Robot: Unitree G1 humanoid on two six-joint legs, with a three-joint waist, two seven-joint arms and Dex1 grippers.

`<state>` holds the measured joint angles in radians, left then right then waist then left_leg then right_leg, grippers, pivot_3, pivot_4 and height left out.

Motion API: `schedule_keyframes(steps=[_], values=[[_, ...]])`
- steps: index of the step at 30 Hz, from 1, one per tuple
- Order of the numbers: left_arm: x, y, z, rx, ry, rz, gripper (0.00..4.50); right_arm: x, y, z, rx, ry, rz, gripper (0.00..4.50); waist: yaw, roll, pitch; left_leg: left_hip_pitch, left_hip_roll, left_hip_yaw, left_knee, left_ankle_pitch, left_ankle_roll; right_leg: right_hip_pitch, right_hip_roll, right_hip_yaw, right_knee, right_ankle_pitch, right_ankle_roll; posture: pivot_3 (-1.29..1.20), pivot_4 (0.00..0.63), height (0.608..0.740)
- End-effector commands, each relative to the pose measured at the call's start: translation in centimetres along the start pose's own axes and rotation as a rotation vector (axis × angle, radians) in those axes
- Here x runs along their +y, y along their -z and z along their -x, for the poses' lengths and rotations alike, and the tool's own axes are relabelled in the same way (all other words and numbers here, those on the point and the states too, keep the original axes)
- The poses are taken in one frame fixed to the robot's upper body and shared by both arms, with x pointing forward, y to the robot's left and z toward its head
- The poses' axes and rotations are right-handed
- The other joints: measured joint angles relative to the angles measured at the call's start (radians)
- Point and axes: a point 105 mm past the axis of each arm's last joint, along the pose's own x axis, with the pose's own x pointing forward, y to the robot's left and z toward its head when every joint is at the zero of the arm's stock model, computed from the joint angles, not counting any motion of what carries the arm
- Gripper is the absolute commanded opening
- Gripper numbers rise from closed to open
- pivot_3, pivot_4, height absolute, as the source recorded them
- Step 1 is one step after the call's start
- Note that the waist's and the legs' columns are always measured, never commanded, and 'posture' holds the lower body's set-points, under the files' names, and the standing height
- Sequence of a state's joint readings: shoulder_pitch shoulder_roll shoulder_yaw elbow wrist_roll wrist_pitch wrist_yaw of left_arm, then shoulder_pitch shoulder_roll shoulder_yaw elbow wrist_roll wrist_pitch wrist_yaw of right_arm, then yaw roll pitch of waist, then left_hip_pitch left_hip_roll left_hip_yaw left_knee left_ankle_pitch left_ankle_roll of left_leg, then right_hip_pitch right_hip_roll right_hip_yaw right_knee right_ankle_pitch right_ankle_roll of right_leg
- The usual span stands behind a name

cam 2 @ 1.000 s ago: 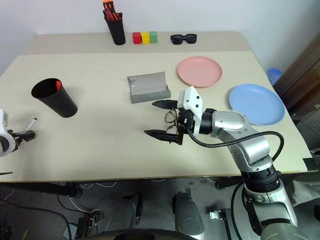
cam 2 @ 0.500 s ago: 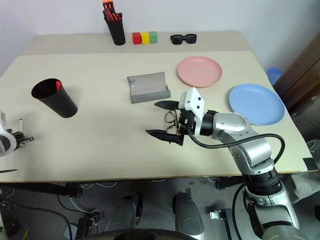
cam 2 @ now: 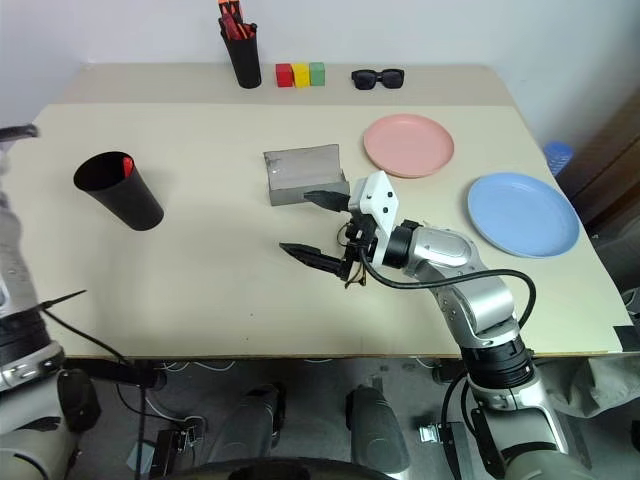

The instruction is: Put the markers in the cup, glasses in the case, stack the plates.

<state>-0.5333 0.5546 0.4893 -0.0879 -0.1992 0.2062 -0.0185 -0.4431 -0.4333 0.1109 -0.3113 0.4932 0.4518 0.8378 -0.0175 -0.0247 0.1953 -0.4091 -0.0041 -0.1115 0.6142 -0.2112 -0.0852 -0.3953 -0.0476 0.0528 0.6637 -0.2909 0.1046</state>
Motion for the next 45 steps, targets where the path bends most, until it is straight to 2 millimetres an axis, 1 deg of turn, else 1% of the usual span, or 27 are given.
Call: schedule_keyframes(steps=[1,5,8,11,18,21,26,29,30,31,33,34,35,36,37,38,39,40,42,45], values=[[-1.1,-0.4,-0.2,-0.049,0.005,-0.032,0.06,-0.4,-1.3,-0.1,-0.052,0.026,0.051,4.50,-0.004,0.000,0.000,0.000,0.000,0.000,0.000,0.000,0.000,0.000,0.000,0.000,0.000,0.000,0.000,0.00,0.150,0.740],[-1.2,1.2,0.1,-0.009,-0.024,-0.015,0.06,-0.7,-1.3,0.2,-0.055,0.046,0.059,4.50,-0.006,0.000,0.000,0.000,0.001,0.000,0.000,0.000,0.000,-0.001,0.001,0.000,0.001,0.000,0.000,0.00,0.150,0.740],[-1.6,2.6,0.7,0.026,-0.020,-0.035,0.06,-0.6,-1.3,0.2,-0.058,0.053,0.062,4.50,-0.003,0.000,0.000,0.000,0.001,0.000,0.000,0.000,0.000,0.000,0.001,0.000,0.001,0.000,0.000,0.00,0.150,0.740],[-1.6,3.6,1.3,0.054,-0.042,-0.014,0.06,-0.7,-1.3,0.2,-0.060,0.059,0.063,4.50,-0.002,0.000,0.000,0.000,0.000,0.000,0.000,0.000,0.000,0.000,0.001,0.000,0.001,0.000,0.000,0.00,0.150,0.740],[-3.0,5.9,2.7,0.129,0.000,0.006,0.06,-0.7,-1.3,0.0,-0.066,0.055,0.061,4.50,-0.002,0.000,0.000,0.000,0.000,-0.001,0.000,0.000,0.000,0.000,0.001,0.000,0.001,0.000,0.000,0.00,0.150,0.740],[-3.1,6.3,2.9,0.138,0.000,0.002,1.18,-0.7,-1.3,-0.1,-0.068,0.052,0.061,4.50,-0.002,0.000,0.000,0.000,0.000,-0.001,0.000,0.000,0.000,0.000,0.001,0.000,0.001,0.000,0.000,0.00,0.150,0.740],[-2.4,6.2,3.1,0.136,-0.045,0.021,3.72,-0.6,-1.3,-0.1,-0.068,0.048,0.060,4.50,-0.002,0.000,0.000,0.000,0.000,-0.001,0.000,0.000,0.000,0.000,0.001,0.000,0.001,0.000,0.000,0.00,0.150,0.740],[-2.2,5.9,2.9,0.123,-0.064,0.067,3.72,-0.7,-1.3,-0.1,-0.064,0.046,0.061,4.50,-0.002,0.000,0.000,0.000,0.000,-0.001,0.000,0.000,0.000,0.000,0.001,0.000,0.001,0.000,0.000,0.00,0.150,0.740],[-2.5,5.4,2.7,0.110,-0.051,0.089,3.72,-0.7,-1.3,0.0,-0.060,0.047,0.062,4.50,-0.001,0.000,0.000,0.000,0.000,-0.001,0.000,0.000,0.000,0.000,0.001,0.000,0.001,0.000,0.000,0.00,0.150,0.740],[-3.1,4.9,2.4,0.096,-0.025,0.112,3.72,-0.8,-1.2,0.0,-0.055,0.049,0.064,4.50,-0.001,0.000,0.000,0.000,0.000,-0.001,0.000,0.000,0.000,0.000,0.001,0.000,0.001,0.000,0.000,0.00,0.150,0.740],[-4.9,3.7,1.9,0.076,0.067,0.160,3.72,-0.9,-1.2,0.2,-0.046,0.054,0.070,4.50,-0.001,0.000,0.000,0.000,0.000,-0.001,0.000,0.000,0.000,0.000,0.001,0.000,0.001,0.000,0.000,0.00,0.150,0.740],[-7.3,2.8,1.7,0.069,0.203,0.180,3.72,-1.3,-1.2,0.5,-0.034,0.064,0.080,4.50,0.003,0.000,0.000,0.000,0.000,-0.001,0.000,0.000,0.000,0.000,0.001,0.000,0.001,0.000,0.000,0.00,0.150,0.740],[-9.0,2.1,1.7,0.068,0.301,0.191,3.72,-1.5,-1.2,0.7,-0.026,0.071,0.086,4.50,0.006,0.000,0.000,0.000,0.000,-0.001,0.001,0.000,0.000,0.000,0.001,0.000,0.001,0.000,0.000,0.00,0.150,0.740],[-11.4,2.0,2.0,0.108,0.443,0.197,4.00,-2.0,-1.2,1.1,-0.007,0.083,0.098,4.50,0.006,0.000,0.000,0.000,0.000,-0.001,0.001,0.000,0.000,0.001,0.001,-0.001,0.000,0.000,0.000,0.00,0.150,0.740],[-13.7,2.2,2.5,0.167,0.581,0.188,4.27,-2.4,-1.2,1.5,0.013,0.093,0.113,4.50,0.007,0.000,0.000,0.000,0.000,-0.001,0.001,0.000,0.000,0.001,0.001,-0.001,0.000,0.000,0.000,0.00,0.150,0.740],[-15.6,2.8,3.3,0.240,0.703,0.151,4.48,-2.7,-1.2,1.9,0.031,0.097,0.125,4.50,0.008,0.000,0.000,0.000,-0.001,-0.001,0.001,0.000,0.000,0.002,0.001,-0.001,0.000,0.000,0.000,0.00,0.150,0.740],[-17.0,3.5,4.0,0.298,0.797,0.100,4.48,-2.9,-1.2,2.3,0.048,0.097,0.137,4.50,0.005,0.001,0.000,0.000,-0.001,-0.002,0.001,0.000,0.000,0.002,0.001,-0.001,-0.001,0.000,0.000,0.00,0.150,0.740],[-18.1,4.5,4.4,0.365,0.857,0.066,4.48,-3.0,-1.2,2.7,0.066,0.094,0.148,4.50,0.000,0.001,0.000,0.000,-0.001,-0.002,0.001,0.000,0.000,0.003,0.001,-0.001,-0.001,0.000,0.000,0.00,0.150,0.740],[-19.5,6.3,5.1,0.514,0.938,0.050,4.48,-3.2,-1.3,3.4,0.094,0.092,0.164,4.50,-0.007,0.002,0.001,0.001,-0.001,-0.001,0.000,0.000,0.000,0.003,0.001,0.000,-0.001,0.000,0.001,0.00,0.150,0.740],[-22.2,8.0,6.6,0.617,1.127,-0.047,4.48,-3.4,-1.3,4.9,0.147,0.096,0.184,4.50,-0.026,0.002,0.001,0.001,0.000,-0.002,-0.001,0.000,0.000,0.001,0.003,-0.001,0.001,-0.001,0.000,0.00,0.150,0.740]])
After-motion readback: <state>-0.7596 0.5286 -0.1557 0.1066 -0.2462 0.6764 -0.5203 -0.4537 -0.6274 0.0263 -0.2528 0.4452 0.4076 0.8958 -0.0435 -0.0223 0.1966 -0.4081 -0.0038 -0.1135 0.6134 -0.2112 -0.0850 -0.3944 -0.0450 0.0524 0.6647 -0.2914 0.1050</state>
